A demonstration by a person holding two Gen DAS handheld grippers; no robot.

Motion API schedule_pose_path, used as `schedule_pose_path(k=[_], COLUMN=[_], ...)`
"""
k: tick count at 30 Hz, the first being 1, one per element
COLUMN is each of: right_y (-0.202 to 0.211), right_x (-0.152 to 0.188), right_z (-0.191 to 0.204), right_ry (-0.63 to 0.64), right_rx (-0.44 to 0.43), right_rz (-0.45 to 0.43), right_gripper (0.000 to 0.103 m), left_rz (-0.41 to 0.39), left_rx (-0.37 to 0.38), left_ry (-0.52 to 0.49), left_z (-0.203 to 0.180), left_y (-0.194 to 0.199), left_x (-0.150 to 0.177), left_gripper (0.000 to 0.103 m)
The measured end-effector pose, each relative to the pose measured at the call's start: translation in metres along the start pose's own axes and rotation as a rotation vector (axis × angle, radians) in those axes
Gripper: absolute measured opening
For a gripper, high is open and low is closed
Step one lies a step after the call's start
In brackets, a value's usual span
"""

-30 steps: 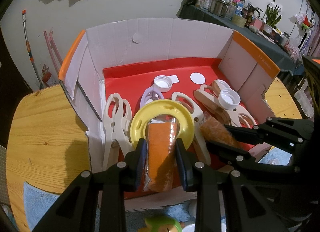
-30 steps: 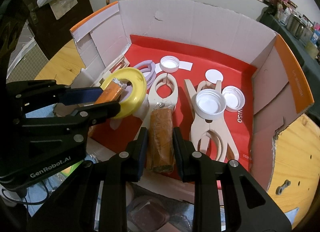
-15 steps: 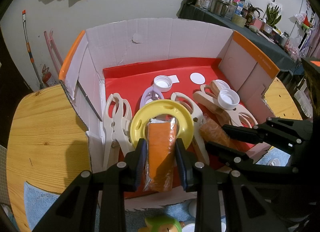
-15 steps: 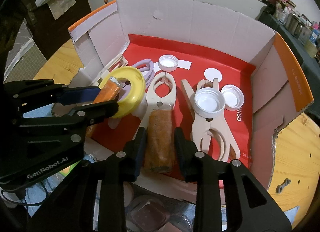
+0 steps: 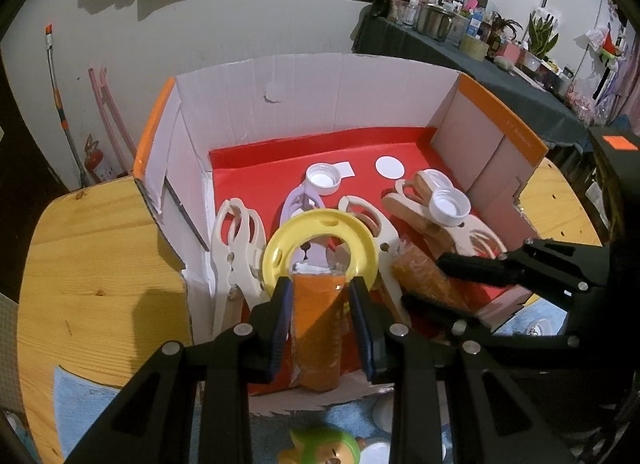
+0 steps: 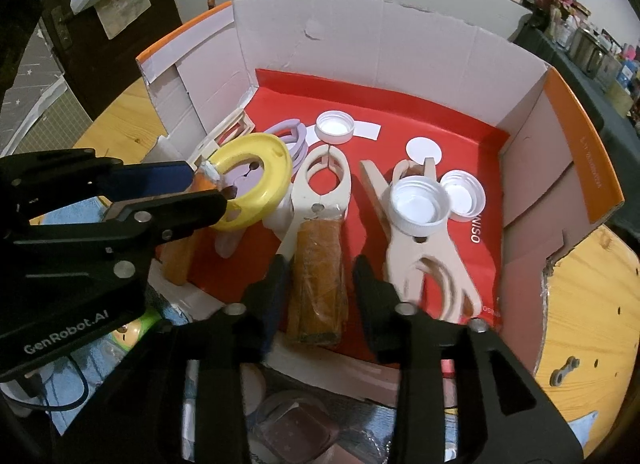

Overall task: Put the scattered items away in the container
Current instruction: 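Lower the orange roll and open the right gripper while left lowers the packet, then open the left gripper to release the orange packet into the box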

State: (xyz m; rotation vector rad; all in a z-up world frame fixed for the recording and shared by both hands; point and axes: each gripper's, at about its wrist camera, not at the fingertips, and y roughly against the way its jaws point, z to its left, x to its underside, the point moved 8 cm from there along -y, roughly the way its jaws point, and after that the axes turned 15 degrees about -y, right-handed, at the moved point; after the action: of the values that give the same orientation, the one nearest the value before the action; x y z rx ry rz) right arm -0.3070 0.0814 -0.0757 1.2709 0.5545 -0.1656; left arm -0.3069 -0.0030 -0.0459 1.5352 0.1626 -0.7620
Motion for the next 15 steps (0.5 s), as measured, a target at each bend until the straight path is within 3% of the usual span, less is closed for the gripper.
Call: schedule_pose_path(k=[2, 15], right_y=[0.0014, 0.0044], right_x=[-0.0004, 0.0011], right_z=[0.0013, 0.0043], right_ry=[-0.002, 0.012], right_rx=[-0.010, -0.012], right_rz=[-0.012, -0.023], right_gripper=[0.065, 0.065], left_rz=[0.000, -0.002], left_rx=[0.001, 0.006], left_ry=[0.000, 0.002], left_z=[-0.0002, -0.0001], left_y=[0.0003, 0.0027], left_x=[0.0003, 0.0016], left_gripper=[0.031, 0.031])
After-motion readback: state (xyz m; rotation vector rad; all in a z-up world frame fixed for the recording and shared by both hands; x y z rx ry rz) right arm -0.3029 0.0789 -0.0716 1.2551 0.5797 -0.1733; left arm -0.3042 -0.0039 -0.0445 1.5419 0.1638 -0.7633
